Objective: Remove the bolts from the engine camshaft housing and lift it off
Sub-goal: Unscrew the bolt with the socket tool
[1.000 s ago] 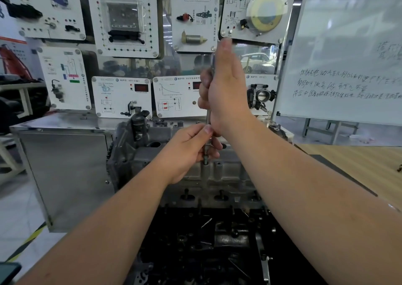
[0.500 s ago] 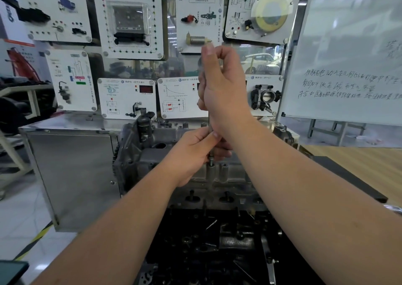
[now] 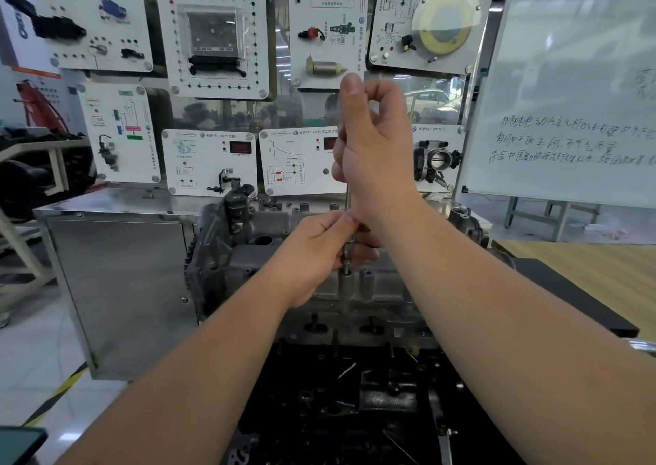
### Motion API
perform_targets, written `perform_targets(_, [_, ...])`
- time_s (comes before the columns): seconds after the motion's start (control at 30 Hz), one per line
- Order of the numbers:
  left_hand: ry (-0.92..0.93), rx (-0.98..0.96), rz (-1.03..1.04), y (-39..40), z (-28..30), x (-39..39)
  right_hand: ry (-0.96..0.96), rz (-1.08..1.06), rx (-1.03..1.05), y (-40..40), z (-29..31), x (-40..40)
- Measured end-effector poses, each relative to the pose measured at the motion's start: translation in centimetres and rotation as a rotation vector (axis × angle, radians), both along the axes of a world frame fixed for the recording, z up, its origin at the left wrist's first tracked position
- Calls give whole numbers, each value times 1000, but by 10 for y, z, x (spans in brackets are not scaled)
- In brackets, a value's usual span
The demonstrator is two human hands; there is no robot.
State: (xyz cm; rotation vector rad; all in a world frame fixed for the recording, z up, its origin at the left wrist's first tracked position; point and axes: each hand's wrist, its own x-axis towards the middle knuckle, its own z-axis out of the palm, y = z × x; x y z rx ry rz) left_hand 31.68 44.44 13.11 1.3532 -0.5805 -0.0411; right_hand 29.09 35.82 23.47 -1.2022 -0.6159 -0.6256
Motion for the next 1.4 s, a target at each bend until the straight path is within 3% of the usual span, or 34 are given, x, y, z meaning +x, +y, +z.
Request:
perform_targets(0.13, [10,18,-3,2,2,-1,11,-56,31,-4,3,0])
perform_targets(0.3, [-12,11,-2,1,2,-4,141,165,18,-2,4,0])
perform_targets(0.57, [-13,23,10,1,3,-5,-5,-59,38,-2,1,1])
perform_targets(0.73, [-18,34,11,3,1,-3,118,79,79,-3,3,2])
perform_targets(0.97, [-5,47,1,3,1,0,-36,-157,4,0,-4,5])
perform_targets(1.2, [23,170,-18,4,6,1,-57,-143,-62,0,-2,6])
perform_targets(1.4, [31,149,39,2,9,-13,-94,-162,-129,6,-4,4])
